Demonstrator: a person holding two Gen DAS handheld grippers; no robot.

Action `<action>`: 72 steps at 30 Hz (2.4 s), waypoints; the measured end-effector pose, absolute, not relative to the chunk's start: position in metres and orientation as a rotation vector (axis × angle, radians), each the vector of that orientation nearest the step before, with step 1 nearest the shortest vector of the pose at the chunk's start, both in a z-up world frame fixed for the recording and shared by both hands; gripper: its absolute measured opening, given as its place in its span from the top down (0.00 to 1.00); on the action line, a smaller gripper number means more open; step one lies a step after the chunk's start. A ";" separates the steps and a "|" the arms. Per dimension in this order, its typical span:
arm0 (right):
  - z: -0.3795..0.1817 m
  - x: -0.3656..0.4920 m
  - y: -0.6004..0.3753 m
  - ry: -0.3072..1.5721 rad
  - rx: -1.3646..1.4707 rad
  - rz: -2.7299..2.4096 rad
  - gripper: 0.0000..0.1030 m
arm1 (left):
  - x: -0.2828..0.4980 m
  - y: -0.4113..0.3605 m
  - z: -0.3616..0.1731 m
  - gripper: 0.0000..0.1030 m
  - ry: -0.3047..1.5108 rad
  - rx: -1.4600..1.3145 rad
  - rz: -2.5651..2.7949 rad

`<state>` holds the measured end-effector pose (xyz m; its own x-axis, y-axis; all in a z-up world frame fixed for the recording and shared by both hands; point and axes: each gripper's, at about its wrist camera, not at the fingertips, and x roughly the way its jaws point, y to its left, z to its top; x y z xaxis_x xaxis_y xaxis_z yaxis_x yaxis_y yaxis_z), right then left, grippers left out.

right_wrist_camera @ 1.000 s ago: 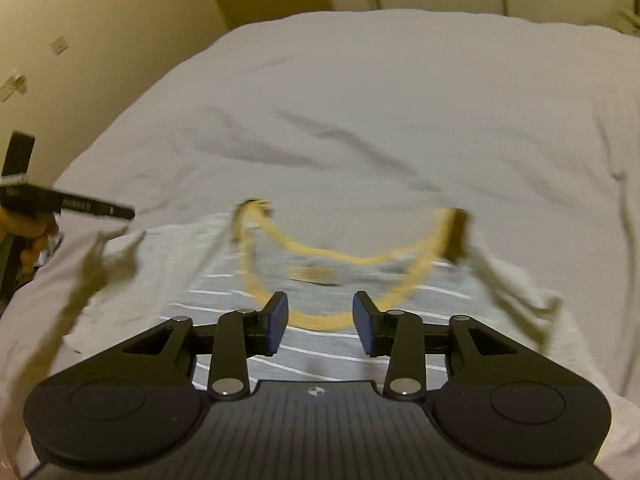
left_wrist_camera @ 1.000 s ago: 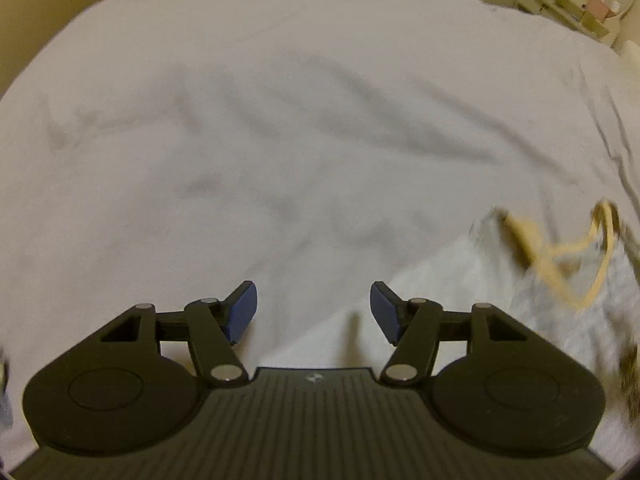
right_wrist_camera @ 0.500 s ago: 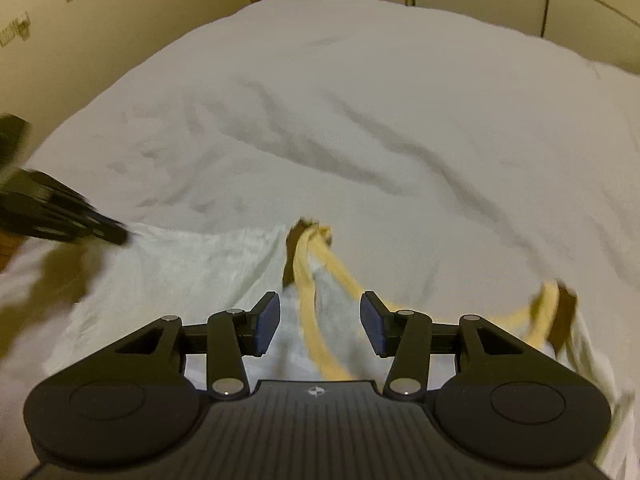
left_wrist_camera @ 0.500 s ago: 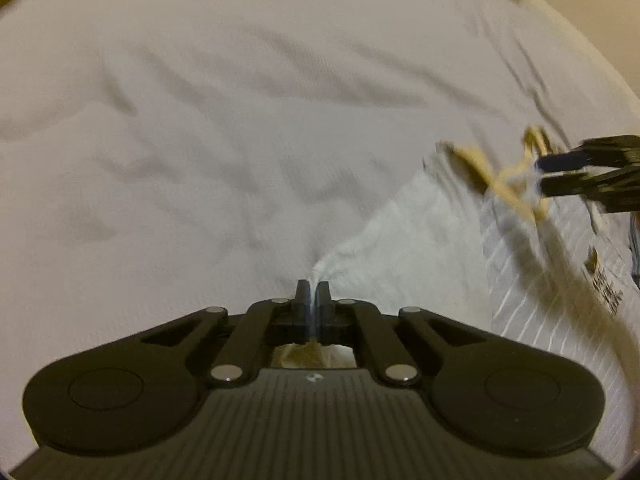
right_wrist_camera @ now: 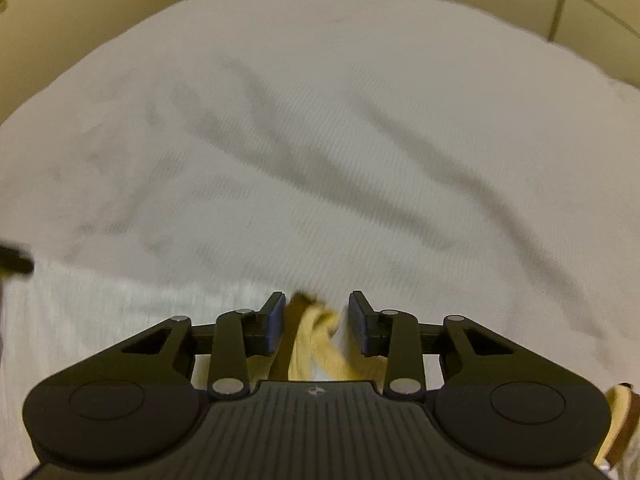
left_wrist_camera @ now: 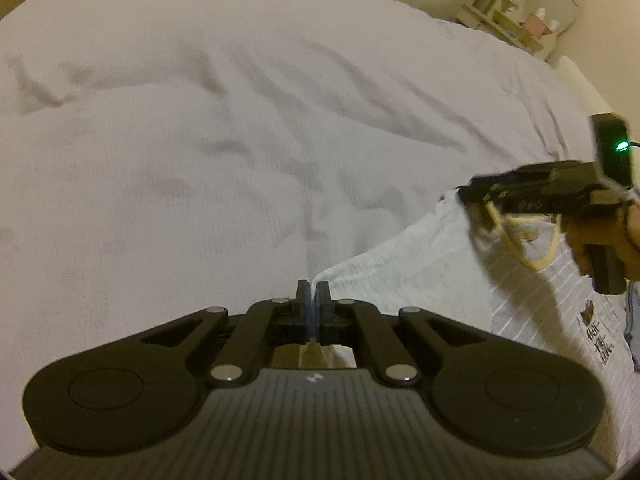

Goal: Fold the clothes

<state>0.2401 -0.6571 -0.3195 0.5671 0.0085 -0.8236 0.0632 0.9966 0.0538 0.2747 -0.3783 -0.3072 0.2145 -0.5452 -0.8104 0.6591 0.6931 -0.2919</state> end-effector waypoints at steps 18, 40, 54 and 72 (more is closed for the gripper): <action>-0.313 0.053 -0.392 0.891 -0.507 0.292 0.55 | 0.287 -0.369 -0.330 0.82 1.253 0.050 -0.982; -0.292 0.027 -0.427 0.898 -0.335 0.256 0.62 | 0.278 -0.341 -0.295 0.81 1.121 0.160 -0.763; -0.315 -0.083 -0.748 1.034 -0.023 -0.281 0.56 | 0.115 -0.465 -0.245 0.73 0.996 0.319 -0.926; -0.318 -0.077 -0.954 0.839 -0.231 -0.358 0.55 | -0.010 -0.593 -0.298 0.69 1.121 0.381 -0.866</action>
